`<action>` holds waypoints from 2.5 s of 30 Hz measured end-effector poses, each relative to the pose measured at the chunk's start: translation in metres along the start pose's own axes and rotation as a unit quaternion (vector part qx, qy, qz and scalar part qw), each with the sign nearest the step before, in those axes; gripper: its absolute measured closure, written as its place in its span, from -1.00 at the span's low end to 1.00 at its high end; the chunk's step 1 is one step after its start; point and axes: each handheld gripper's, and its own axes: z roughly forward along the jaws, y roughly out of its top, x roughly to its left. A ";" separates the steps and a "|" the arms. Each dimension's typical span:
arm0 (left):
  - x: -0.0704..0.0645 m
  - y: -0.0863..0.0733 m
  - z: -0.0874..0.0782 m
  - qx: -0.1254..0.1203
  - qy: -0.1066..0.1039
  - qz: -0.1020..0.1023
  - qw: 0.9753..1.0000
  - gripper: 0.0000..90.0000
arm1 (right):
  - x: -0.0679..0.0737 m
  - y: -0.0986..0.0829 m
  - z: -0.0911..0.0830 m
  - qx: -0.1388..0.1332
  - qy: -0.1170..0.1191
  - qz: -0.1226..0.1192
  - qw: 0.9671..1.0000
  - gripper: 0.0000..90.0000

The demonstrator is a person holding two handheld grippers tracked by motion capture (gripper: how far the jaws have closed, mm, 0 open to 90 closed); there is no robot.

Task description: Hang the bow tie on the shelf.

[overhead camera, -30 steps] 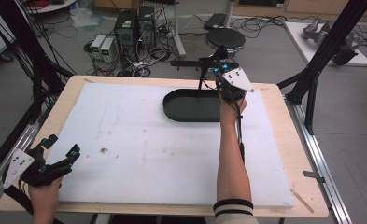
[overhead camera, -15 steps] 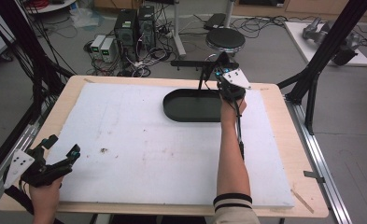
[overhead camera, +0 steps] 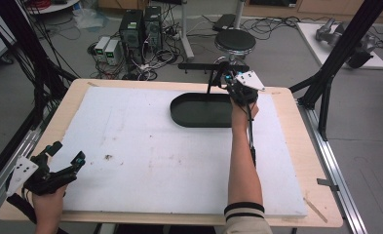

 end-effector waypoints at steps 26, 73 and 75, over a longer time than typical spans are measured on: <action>-0.008 0.005 -0.002 -0.001 -0.016 0.005 1.000 -0.72 | 0.005 0.054 -0.156 -0.103 -0.022 0.012 0.994 -0.73; -0.009 -0.004 0.000 0.013 -0.007 0.011 1.000 -0.72 | -0.008 -0.085 -0.245 -0.038 0.040 0.093 0.994 -0.74; -0.010 -0.004 0.001 0.014 -0.009 0.014 1.000 -0.72 | -0.010 -0.086 -0.247 -0.040 0.037 0.096 0.994 -0.74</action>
